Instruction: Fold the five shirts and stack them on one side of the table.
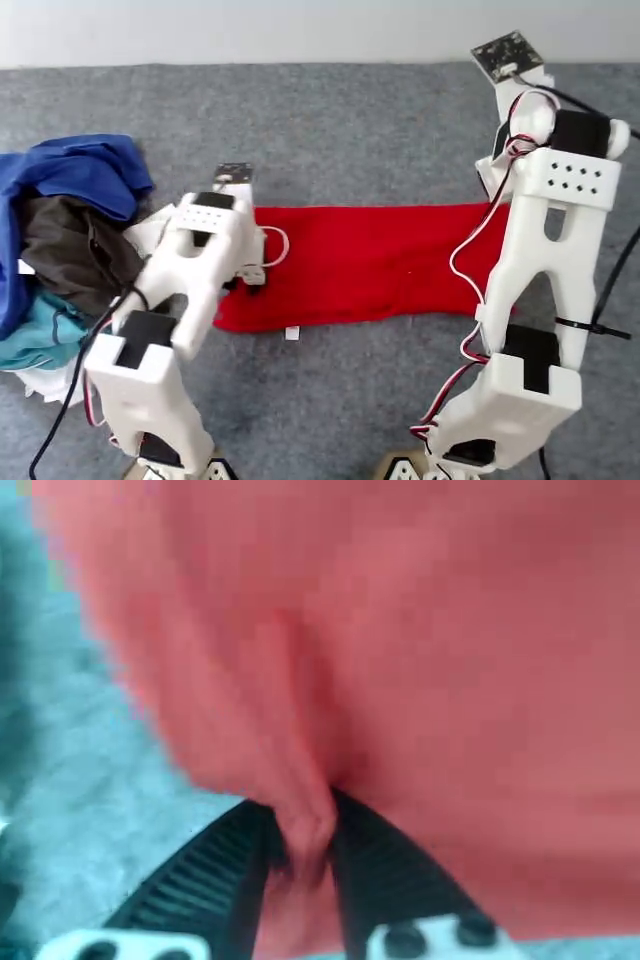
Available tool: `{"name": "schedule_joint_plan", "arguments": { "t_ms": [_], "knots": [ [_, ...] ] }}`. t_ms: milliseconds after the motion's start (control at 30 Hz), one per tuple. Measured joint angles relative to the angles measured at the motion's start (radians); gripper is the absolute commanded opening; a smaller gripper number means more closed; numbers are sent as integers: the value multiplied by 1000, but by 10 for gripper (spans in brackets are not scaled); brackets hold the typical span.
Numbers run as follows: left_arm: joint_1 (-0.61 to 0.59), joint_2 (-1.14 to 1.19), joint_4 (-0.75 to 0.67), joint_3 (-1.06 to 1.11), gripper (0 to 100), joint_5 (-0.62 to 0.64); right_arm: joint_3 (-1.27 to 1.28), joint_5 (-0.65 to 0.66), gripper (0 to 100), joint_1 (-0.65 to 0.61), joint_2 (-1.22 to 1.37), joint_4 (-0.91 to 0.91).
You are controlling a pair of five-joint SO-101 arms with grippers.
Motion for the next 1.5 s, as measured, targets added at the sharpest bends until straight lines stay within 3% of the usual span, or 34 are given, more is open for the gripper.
{"name": "schedule_joint_plan", "arguments": {
  "t_ms": [233,467,633,900,1233,1500],
  "knots": [
    [107,8,60,-112,13,3,0,-15,9,72,0,-124],
    [270,8,236,-473,13,0,-25,-193,9,175,-8,-265],
    [393,25,275,-704,13,0,-28,-215,9,252,-23,-288],
    [582,261,279,-1040,13,0,-29,-198,9,423,-172,-288],
    [671,660,261,-1597,15,0,-31,-184,9,542,-278,-285],
    [713,749,55,-1660,16,-37,-31,-184,9,537,-278,-285]
  ]
}}
